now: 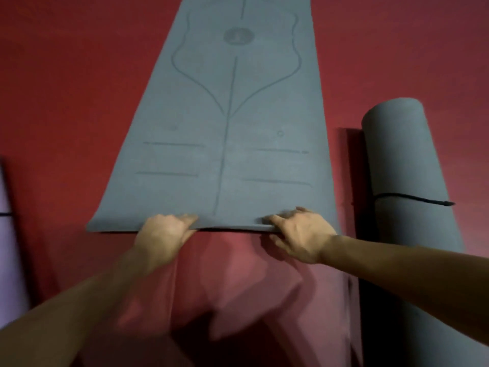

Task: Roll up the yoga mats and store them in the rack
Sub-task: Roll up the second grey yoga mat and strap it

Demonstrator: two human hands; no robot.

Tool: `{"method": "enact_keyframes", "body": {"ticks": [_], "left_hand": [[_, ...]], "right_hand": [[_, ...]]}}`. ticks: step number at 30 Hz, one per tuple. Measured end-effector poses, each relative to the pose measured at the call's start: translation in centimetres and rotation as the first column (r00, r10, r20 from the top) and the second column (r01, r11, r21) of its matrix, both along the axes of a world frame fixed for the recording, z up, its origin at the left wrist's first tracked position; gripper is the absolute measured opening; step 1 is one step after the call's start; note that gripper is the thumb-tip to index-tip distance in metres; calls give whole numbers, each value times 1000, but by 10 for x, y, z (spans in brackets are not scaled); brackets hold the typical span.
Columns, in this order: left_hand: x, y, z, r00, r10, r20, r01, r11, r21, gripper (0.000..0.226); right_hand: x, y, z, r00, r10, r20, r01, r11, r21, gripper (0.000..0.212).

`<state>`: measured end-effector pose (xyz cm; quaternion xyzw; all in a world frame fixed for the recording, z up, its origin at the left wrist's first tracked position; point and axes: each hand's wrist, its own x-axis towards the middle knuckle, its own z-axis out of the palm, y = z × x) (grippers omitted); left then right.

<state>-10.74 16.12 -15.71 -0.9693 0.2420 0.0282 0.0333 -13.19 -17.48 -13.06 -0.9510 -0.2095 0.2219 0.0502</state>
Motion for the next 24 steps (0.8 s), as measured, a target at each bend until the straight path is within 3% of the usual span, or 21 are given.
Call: {"method": "enact_keyframes", "body": {"ticks": [3,6,9,12,15,19,21,24], "left_hand": [[-23,-34,-8,993,-115,26,114,993,7,39],[-43,-55,-22,985,-170,38,170,985,24,34],[-57,-66,-30,977,-196,80,201,978,-53,48],[-61,-65,-35,968,-215,129,231,966,-118,51],[-65,-45,-32,968,-232,99,249,945,-212,58],[-72,-5,-34,981,-186,-62,156,932,-328,57],[-75,-1,-36,987,-142,-74,106,926,-363,59],[-68,-9,-34,999,-17,-47,-6,895,-447,46]], "right_hand": [[-20,-28,-1,996,-88,-23,88,996,19,52],[-48,-59,1,990,-136,-42,137,990,17,74],[-70,-83,3,981,-171,-94,174,985,22,91],[-75,-89,-1,981,-183,-66,185,982,26,96],[-77,-78,-12,990,-137,-21,138,988,67,80],[-70,-61,-24,991,-59,119,42,989,140,57],[-64,-55,-23,988,-72,139,49,986,159,48],[-55,-56,-24,982,-131,135,101,972,211,36]]}}
